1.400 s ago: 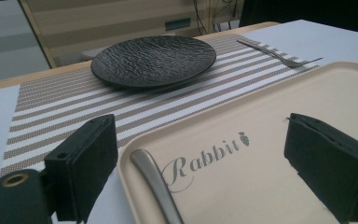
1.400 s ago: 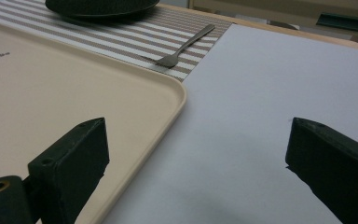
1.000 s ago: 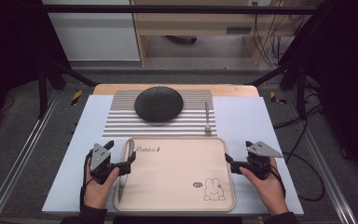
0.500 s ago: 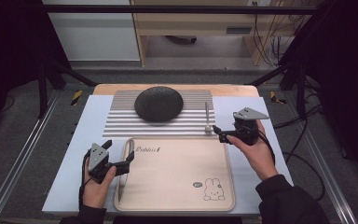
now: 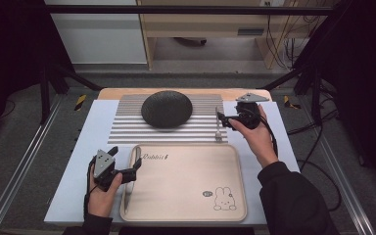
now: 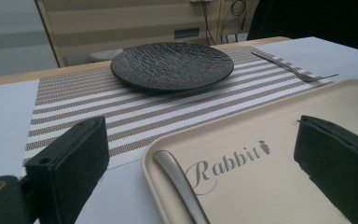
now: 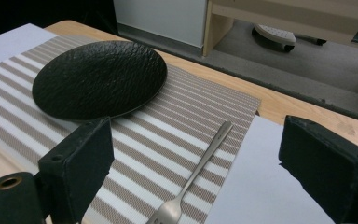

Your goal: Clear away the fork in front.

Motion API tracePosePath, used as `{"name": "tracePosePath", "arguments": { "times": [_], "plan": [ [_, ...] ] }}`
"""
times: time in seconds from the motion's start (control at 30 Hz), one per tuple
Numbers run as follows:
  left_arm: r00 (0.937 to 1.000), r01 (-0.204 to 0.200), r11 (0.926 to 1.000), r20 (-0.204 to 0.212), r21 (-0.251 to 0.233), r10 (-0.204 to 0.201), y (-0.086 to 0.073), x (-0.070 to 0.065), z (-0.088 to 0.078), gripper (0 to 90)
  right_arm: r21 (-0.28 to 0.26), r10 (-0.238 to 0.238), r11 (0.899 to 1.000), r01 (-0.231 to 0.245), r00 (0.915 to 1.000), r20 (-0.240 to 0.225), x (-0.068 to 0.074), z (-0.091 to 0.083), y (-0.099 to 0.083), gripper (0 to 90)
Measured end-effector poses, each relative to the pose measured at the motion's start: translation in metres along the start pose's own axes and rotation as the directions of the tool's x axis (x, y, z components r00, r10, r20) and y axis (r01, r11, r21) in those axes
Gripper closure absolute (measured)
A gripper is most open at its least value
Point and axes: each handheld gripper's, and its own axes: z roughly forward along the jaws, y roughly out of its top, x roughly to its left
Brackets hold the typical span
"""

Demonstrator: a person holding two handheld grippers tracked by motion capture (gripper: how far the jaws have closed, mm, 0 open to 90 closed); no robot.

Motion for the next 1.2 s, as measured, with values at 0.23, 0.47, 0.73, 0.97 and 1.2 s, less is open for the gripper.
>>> {"name": "tracePosePath", "arguments": {
  "times": [0.23, 0.47, 0.73, 0.97, 1.2],
  "plan": [
    [1.0000, -0.001, 0.9998, -0.004, -0.019, 0.001, 0.001, 0.001, 0.001, 3.1, 0.034, 0.008, 0.999, -0.008, 0.9999, 0.007, -0.004, 0.022, -0.001, 13.8],
    [1.0000, -0.002, 0.9998, -0.007, -0.017, 0.002, 0.001, 0.001, 0.002, 2.8, 0.076, 0.050, 0.996, -0.051, 0.9986, 0.019, -0.014, 0.042, -0.014, 15.9],
    [0.9999, -0.005, 0.9999, -0.011, -0.015, 0.005, 0.000, 0.001, 0.002, 2.7, 0.113, 0.073, 0.991, -0.076, 0.9967, 0.035, -0.022, 0.052, -0.025, 19.7],
    [0.9999, -0.001, 0.9998, -0.013, -0.020, 0.000, 0.000, 0.002, 0.002, 2.7, 0.136, 0.081, 0.987, -0.085, 0.9961, 0.035, -0.023, 0.058, -0.036, 27.0],
    [1.0000, -0.001, 0.9997, -0.004, -0.022, 0.001, 0.001, 0.001, 0.002, 2.6, 0.186, 0.081, 0.979, -0.082, 0.9967, 0.011, -0.020, 0.068, -0.047, 30.9]
  ]
}}
